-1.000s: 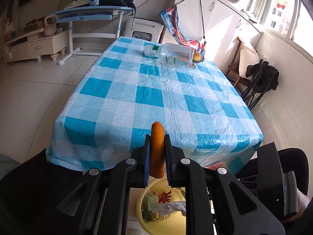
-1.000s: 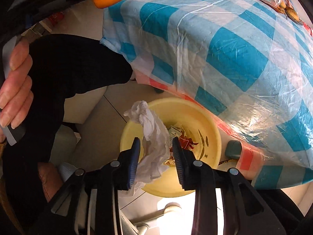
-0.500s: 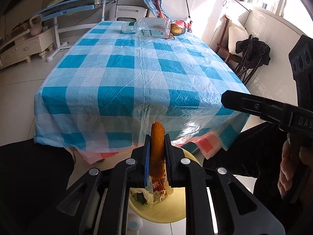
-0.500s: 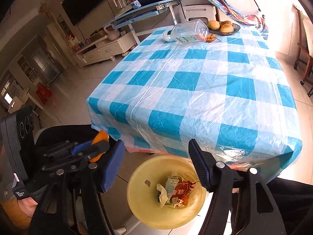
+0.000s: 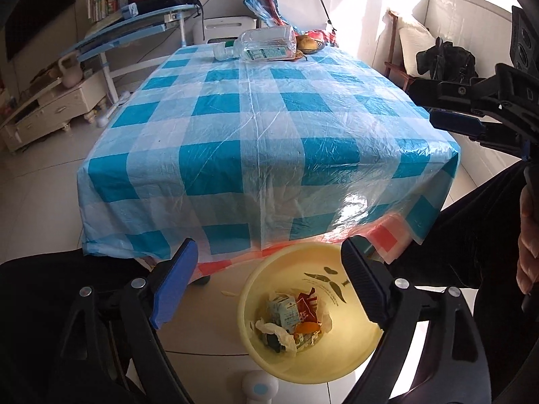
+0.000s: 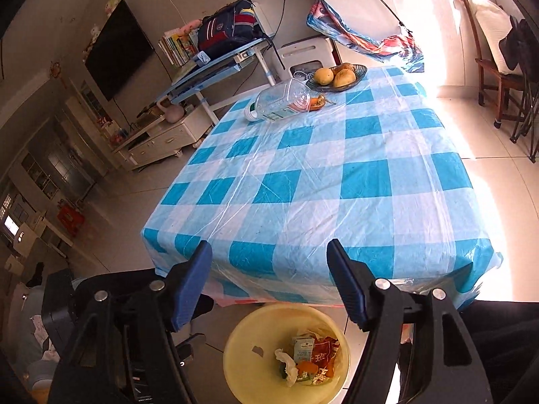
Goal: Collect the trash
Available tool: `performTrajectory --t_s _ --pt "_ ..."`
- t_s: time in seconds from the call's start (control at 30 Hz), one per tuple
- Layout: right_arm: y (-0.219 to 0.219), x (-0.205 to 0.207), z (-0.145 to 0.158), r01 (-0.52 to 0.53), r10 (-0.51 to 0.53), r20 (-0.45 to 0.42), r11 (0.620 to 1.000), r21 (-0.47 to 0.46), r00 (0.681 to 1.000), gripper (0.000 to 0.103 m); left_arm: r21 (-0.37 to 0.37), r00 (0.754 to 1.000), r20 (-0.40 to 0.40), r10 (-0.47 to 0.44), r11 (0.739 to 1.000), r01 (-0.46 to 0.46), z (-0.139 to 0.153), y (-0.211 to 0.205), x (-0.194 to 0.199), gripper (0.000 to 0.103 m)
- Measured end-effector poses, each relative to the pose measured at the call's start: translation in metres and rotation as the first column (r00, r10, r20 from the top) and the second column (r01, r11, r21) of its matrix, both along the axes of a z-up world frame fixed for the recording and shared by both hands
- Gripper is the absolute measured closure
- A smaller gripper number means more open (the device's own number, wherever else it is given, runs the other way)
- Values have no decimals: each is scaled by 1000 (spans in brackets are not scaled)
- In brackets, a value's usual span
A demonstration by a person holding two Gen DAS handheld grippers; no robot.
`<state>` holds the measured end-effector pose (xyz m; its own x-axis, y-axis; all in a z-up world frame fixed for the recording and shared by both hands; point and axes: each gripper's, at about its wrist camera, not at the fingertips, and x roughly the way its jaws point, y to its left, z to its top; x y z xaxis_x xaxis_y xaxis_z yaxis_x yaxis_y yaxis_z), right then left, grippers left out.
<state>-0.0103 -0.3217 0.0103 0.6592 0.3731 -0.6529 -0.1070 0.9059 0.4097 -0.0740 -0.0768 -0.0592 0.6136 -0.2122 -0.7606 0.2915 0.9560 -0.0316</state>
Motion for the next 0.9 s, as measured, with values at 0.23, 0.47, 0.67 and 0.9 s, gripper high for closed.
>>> performTrajectory --t_s 0.23,0.47,0.67,0.9 --pt "14 0 -6 -32 31 -11 996 -81 999 31 -48 983 34 182 983 -180 9 37 14 15" --pt "22 1 -11 -59 56 -27 990 -131 998 30 -81 966 25 256 964 -253 9 55 18 13" --pt "29 1 -14 -85 80 -37 983 -162 996 30 -75 965 32 261 963 -258 9 55 18 13" --pt "36 -1 -15 -110 104 -38 977 -185 994 29 -72 963 31 267 962 -264 8 56 18 13"
